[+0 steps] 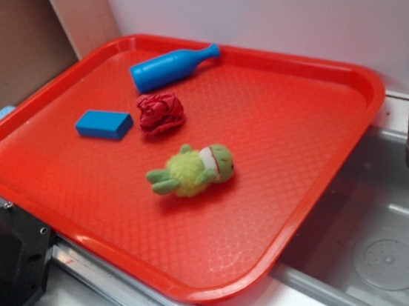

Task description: Grab the green animal.

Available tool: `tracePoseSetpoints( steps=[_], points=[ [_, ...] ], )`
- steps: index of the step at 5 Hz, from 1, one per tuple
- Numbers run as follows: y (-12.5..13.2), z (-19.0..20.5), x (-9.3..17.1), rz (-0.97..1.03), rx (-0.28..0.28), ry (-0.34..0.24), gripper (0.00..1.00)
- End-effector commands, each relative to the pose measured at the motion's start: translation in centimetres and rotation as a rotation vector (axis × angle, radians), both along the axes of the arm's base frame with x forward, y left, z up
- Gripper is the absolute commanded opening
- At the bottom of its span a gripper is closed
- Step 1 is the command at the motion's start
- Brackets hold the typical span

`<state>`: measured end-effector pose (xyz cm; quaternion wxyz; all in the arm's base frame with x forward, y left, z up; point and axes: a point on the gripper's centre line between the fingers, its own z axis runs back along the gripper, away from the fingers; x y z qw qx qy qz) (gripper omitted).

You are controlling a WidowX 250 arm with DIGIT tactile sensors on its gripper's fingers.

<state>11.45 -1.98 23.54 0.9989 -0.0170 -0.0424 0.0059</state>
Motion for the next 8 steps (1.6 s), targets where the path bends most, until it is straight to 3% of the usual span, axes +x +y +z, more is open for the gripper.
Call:
tracePoseSetpoints(
  steps=[1,4,6,7,8],
  points=[
    [0.0,0.0,0.0,0.000,0.000,0.000,1.00],
    [-0.3,-1.9,1.7,-0.062,-0.001,-0.005,1.00],
    [-4.3,-7.8,5.8,-0.246,0.066,-0.051,1.00],
    [-7.1,-11.4,7.4,-0.361,0.033,-0.071,1.00],
    [-8.4,-15.3,8.1,-0.430,0.058,-0.035,1.00]
  ],
)
